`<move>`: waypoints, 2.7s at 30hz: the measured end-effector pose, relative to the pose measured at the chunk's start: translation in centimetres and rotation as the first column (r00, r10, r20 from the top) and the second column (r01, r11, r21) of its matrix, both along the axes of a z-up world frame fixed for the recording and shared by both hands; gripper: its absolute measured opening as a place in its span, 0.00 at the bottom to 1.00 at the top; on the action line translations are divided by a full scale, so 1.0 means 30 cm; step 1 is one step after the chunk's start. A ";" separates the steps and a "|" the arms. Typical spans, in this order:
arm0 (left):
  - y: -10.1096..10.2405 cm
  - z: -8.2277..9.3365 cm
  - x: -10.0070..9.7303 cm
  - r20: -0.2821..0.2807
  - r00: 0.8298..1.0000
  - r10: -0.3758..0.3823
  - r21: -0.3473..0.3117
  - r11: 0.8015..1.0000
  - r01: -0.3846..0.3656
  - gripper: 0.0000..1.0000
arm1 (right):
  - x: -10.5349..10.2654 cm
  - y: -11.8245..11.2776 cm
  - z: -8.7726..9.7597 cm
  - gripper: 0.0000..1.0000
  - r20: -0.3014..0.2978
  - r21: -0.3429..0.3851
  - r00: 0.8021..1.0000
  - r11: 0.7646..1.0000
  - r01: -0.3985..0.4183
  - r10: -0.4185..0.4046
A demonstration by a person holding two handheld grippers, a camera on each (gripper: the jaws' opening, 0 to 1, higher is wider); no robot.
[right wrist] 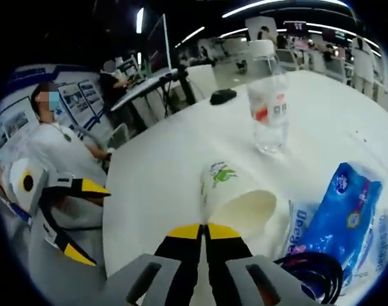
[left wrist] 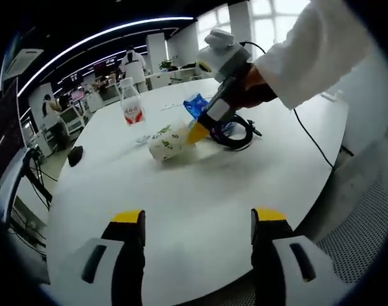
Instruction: Arrange the tabletop items into an orderly group along one side of the table until the central work area is clear of visible clutter.
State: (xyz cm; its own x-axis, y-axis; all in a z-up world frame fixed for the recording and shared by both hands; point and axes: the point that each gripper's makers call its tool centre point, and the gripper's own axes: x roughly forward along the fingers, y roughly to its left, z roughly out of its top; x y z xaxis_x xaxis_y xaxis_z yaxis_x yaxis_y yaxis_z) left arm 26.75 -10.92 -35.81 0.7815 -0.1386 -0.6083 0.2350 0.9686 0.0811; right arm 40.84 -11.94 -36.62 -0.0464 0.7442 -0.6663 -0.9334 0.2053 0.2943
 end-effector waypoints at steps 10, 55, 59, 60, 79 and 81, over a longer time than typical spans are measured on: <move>-0.005 -0.004 0.000 -0.002 1.000 -0.012 0.008 1.000 0.012 0.66 | 0.055 -0.041 0.082 0.00 0.097 -0.037 0.993 0.997 -0.071 0.074; 0.018 0.016 -0.001 0.008 1.000 0.008 0.040 0.999 -0.009 0.59 | 0.362 -0.001 0.071 0.00 0.205 -0.623 0.854 0.737 -0.264 0.479; 0.022 0.021 -0.003 0.006 1.000 0.015 0.047 0.999 -0.016 0.59 | 0.365 0.024 0.074 0.00 0.206 -0.645 0.842 0.716 -0.266 0.499; 0.023 0.022 -0.003 0.007 1.000 0.018 0.047 0.999 -0.018 0.59 | 0.373 0.029 0.069 0.00 0.211 -0.657 0.831 0.704 -0.269 0.514; 0.028 0.021 -0.007 -0.001 1.000 0.017 0.071 0.997 -0.016 0.56 | 0.423 0.033 0.043 0.00 0.197 -0.811 0.626 0.484 -0.329 0.755; 0.028 0.021 -0.007 0.000 1.000 0.017 0.073 0.997 -0.017 0.56 | 0.401 0.022 0.048 0.00 0.199 -0.812 0.621 0.483 -0.329 0.758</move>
State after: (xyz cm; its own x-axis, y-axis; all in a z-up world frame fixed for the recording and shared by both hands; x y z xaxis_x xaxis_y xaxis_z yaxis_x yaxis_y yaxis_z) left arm 26.53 -10.07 -35.18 0.7830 -0.0806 -0.6168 0.2185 0.9640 0.1514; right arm 52.88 -11.29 -35.19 0.2005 0.0315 -0.9792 -0.8568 -0.4791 -0.1908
